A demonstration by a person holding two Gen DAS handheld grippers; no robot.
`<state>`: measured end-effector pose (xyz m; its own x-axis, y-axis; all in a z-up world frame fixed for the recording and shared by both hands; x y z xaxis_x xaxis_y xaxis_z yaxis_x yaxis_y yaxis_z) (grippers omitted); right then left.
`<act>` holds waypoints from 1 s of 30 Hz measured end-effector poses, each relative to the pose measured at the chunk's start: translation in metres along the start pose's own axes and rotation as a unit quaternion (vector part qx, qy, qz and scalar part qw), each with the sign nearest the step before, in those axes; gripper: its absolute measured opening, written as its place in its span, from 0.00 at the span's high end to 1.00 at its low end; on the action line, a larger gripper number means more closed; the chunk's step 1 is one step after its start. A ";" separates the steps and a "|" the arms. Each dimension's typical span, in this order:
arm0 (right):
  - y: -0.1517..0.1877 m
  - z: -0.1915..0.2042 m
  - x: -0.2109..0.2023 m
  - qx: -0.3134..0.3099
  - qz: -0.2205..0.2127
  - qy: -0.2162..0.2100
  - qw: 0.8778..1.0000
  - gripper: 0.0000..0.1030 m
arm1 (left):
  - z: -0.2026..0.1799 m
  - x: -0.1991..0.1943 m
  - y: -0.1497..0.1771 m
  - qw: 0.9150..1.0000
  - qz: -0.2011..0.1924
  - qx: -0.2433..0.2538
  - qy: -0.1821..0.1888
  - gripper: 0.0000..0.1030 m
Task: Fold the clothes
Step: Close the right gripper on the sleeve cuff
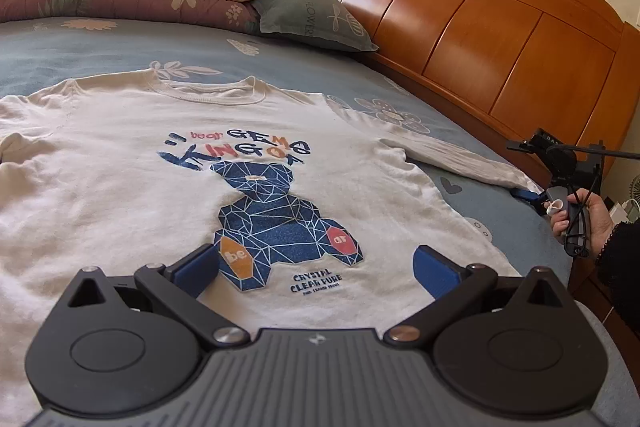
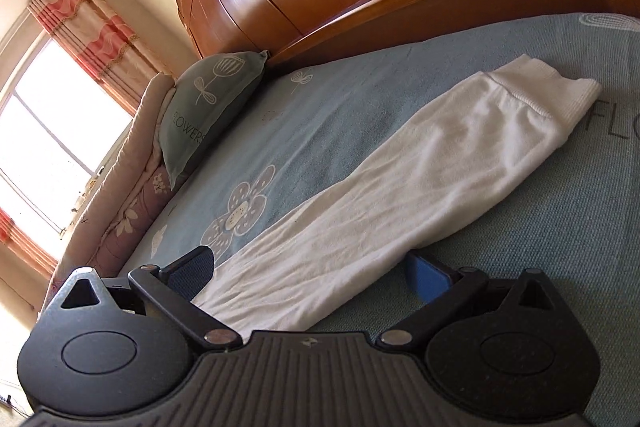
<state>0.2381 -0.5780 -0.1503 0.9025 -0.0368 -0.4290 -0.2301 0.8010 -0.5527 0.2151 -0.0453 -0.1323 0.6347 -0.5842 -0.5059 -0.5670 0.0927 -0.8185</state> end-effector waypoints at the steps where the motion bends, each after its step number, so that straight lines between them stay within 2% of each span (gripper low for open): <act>1: 0.000 0.000 0.002 -0.003 -0.006 -0.001 1.000 0.00 | 0.000 0.000 0.000 1.000 0.000 0.000 0.000 0.01; 5: -0.001 -0.002 0.002 0.010 -0.041 0.002 0.999 0.00 | 0.000 0.000 0.000 1.000 0.000 -0.001 0.001 0.01; 8: 0.009 0.006 0.002 -0.001 -0.041 0.008 0.999 0.00 | 0.000 0.000 0.000 1.000 0.000 -0.002 0.001 0.01; 10: 0.011 0.009 0.010 -0.031 -0.035 0.015 0.999 0.00 | 0.000 0.000 0.000 1.000 0.000 -0.002 0.002 0.01; 19: -0.018 0.000 0.034 -0.029 -0.079 0.011 0.996 0.00 | 0.001 0.001 0.000 1.000 0.003 -0.006 0.005 0.01; 30: -0.025 0.020 0.027 -0.015 -0.082 -0.014 0.996 0.00 | 0.000 0.000 -0.001 1.000 0.005 0.001 0.007 0.01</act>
<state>0.2756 -0.5871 -0.1344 0.9387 -0.1482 -0.3112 -0.0893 0.7675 -0.6349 0.2159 -0.0457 -0.1313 0.6218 -0.5946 -0.5097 -0.5716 0.1004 -0.8144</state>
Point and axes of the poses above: each gripper's, at about its wrist camera, not at the fingertips, and x roughly the way its jaws point, z to its left, y to its underside, the point moved 4 cm from there along x, roughly the way its jaws point, and after that the axes turned 4 degrees about x, right-handed, at the moved point
